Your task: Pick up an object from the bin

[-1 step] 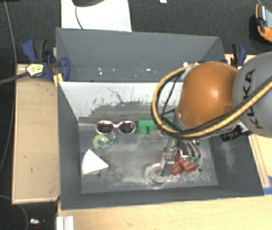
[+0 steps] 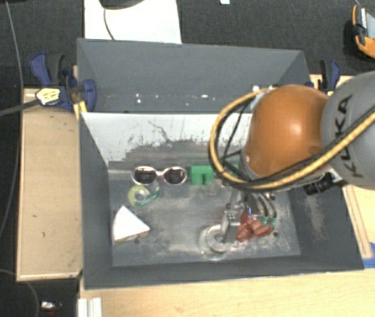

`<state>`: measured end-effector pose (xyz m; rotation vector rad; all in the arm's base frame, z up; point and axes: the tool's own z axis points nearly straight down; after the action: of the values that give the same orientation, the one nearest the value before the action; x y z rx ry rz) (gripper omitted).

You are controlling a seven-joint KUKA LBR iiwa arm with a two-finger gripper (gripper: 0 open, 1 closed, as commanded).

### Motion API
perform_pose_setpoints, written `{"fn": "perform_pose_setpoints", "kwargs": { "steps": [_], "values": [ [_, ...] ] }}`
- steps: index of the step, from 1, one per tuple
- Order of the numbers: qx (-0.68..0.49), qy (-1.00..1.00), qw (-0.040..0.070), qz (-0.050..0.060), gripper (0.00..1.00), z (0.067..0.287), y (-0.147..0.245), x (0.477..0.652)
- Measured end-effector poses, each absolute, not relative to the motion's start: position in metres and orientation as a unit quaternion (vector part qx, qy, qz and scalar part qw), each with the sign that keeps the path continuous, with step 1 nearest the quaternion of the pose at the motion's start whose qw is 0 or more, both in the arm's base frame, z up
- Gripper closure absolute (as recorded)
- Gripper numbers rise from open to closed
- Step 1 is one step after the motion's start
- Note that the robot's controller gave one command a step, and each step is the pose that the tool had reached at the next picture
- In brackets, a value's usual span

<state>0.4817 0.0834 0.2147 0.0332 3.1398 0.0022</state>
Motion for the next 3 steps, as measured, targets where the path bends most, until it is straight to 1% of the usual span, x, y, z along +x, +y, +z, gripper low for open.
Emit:
{"fn": "perform_pose_setpoints", "kwargs": {
  "steps": [1, 2, 3],
  "values": [
    [0.151, 0.989, 0.004, 0.002, 0.0, 0.289, 0.092, 0.486],
    [0.019, 1.0, 0.0, 0.001, 0.0, 0.222, 0.058, 0.508],
    [0.121, 0.993, 0.012, 0.005, 0.0, 0.307, 0.061, 0.482]
  ]
}}
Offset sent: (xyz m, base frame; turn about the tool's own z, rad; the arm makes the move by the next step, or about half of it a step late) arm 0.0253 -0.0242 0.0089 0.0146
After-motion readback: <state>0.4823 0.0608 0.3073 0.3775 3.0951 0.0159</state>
